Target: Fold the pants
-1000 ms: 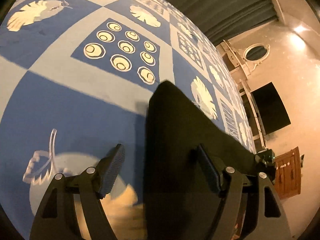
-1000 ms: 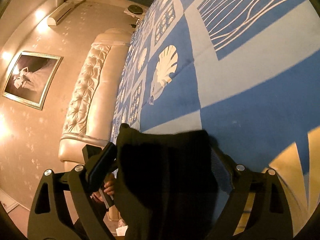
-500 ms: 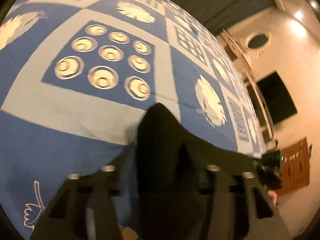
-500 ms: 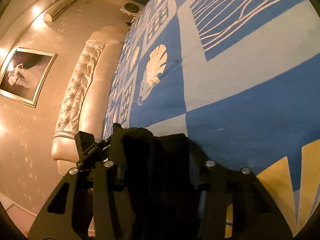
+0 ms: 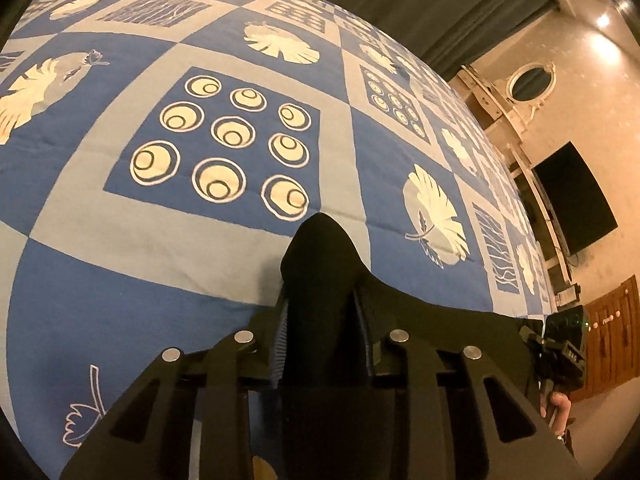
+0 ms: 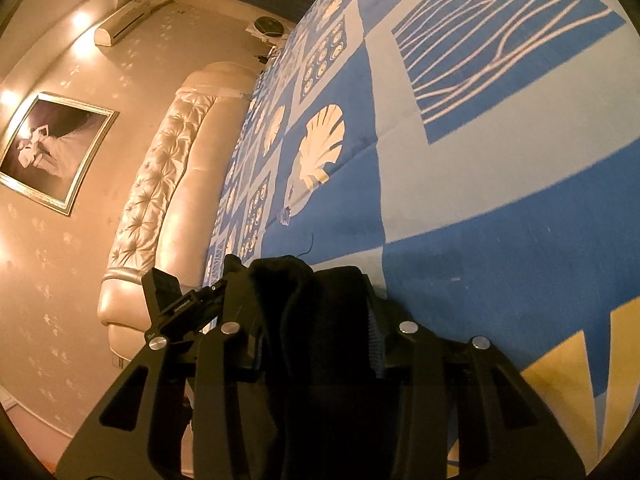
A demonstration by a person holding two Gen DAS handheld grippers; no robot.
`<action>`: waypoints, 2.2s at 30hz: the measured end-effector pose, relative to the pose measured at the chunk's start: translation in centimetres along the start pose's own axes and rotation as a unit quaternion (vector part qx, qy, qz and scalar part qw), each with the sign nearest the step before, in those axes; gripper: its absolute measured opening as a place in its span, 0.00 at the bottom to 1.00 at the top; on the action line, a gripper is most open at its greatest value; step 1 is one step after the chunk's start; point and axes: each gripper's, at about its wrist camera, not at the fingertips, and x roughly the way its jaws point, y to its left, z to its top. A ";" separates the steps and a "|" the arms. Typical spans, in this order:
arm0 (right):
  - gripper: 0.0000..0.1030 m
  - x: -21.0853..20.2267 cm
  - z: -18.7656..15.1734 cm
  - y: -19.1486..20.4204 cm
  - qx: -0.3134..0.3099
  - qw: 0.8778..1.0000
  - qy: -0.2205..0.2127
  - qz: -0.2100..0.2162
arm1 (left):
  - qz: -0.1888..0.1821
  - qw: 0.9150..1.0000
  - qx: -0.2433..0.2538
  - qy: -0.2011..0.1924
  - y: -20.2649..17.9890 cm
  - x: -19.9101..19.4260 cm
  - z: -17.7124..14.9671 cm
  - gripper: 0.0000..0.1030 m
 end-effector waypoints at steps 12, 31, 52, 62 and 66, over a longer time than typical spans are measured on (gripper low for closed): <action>0.35 1.2 0.8 0.1 0.002 1.000 0.001 0.005 | 0.007 1.000 -0.008 -0.005 0.9 0.0 1.4 0.28; 0.35 2.4 0.8 -0.6 0.019 1.000 0.002 0.020 | -0.005 1.000 -0.031 -0.001 2.6 1.2 2.8 0.28; 0.77 -2.7 -7.6 1.2 0.023 0.995 0.088 0.027 | -0.083 0.993 -0.082 0.006 4.3 -6.9 -9.8 0.64; 0.37 -3.1 -9.4 1.1 0.051 0.995 0.077 0.031 | -0.086 0.994 -0.061 0.025 2.2 -6.2 -11.1 0.41; 0.35 -3.4 -9.3 1.6 0.058 0.994 0.074 0.049 | -0.060 0.997 -0.052 0.024 1.3 -6.5 -10.8 0.35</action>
